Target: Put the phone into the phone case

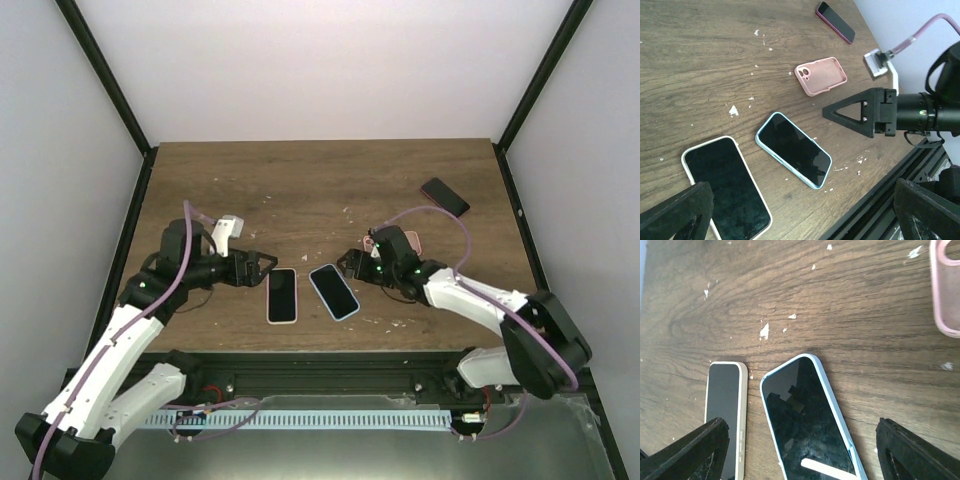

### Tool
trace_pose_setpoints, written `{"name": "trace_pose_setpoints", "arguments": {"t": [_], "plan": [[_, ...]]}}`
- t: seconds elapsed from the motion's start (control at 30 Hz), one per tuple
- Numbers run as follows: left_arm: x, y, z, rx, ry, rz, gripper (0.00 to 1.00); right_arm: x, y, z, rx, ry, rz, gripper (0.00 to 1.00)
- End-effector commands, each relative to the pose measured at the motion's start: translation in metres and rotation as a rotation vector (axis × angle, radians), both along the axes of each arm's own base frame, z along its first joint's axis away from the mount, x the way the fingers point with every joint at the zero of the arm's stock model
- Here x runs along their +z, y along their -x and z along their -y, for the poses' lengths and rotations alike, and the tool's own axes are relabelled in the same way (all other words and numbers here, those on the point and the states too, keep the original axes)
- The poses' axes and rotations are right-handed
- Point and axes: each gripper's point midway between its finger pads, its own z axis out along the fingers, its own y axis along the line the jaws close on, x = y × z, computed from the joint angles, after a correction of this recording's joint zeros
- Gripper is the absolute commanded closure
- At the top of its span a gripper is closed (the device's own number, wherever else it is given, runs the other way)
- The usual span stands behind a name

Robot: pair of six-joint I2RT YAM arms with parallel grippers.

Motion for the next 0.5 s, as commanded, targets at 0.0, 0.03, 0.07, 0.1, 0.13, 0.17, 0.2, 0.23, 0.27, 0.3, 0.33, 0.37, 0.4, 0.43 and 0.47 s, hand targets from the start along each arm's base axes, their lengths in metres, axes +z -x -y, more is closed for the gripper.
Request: {"name": "trace_pose_setpoints", "arguments": {"t": [0.0,0.03,0.07,0.1,0.13,0.17,0.2,0.23,0.27,0.3,0.33,0.37,0.4,0.43,0.47], "plan": [[0.008,0.001,-0.002,-0.005,-0.001,0.037,0.00,-0.007,-0.014,-0.004,0.063,0.090,0.009,0.19],[0.009,0.002,-0.003,-0.002,-0.001,0.042,0.00,-0.006,-0.023,0.002,0.040,0.133,0.026,0.19],[0.009,0.002,-0.003,-0.001,-0.001,0.046,0.00,-0.005,-0.032,0.010,0.013,0.171,0.041,0.18],[0.010,0.003,-0.004,0.001,0.000,0.052,0.00,-0.002,-0.043,0.018,-0.012,0.195,0.055,0.18],[0.010,0.003,-0.004,0.003,0.003,0.054,0.00,0.001,-0.053,0.025,-0.027,0.212,0.064,0.18],[0.010,0.003,-0.004,0.004,0.005,0.058,0.00,0.004,-0.065,0.034,-0.050,0.229,0.068,0.18],[0.010,0.003,-0.004,0.005,0.007,0.060,0.00,0.007,-0.076,0.044,-0.075,0.260,0.075,0.18],[0.010,0.003,-0.004,0.004,0.008,0.060,0.00,0.009,-0.088,0.055,-0.101,0.296,0.082,0.17],[0.011,0.004,-0.004,0.001,0.009,0.061,0.00,0.010,-0.099,0.065,-0.123,0.336,0.086,0.17],[0.011,0.005,-0.004,-0.001,0.009,0.062,0.00,0.006,-0.110,0.080,-0.146,0.389,0.073,0.17],[0.011,0.005,-0.005,0.001,0.007,0.063,0.00,0.007,-0.121,0.092,-0.170,0.435,0.072,0.16],[0.011,0.006,-0.005,0.003,0.008,0.066,0.00,0.006,-0.131,0.106,-0.191,0.484,0.065,0.15],[0.012,0.006,-0.005,0.004,0.010,0.069,0.00,0.013,-0.146,0.117,-0.215,0.508,0.078,0.13],[0.012,0.006,-0.005,0.004,0.012,0.071,0.00,0.015,-0.156,0.128,-0.233,0.526,0.082,0.11],[0.013,0.007,-0.006,0.004,0.014,0.075,0.00,0.015,-0.165,0.139,-0.253,0.538,0.082,0.09]]}}
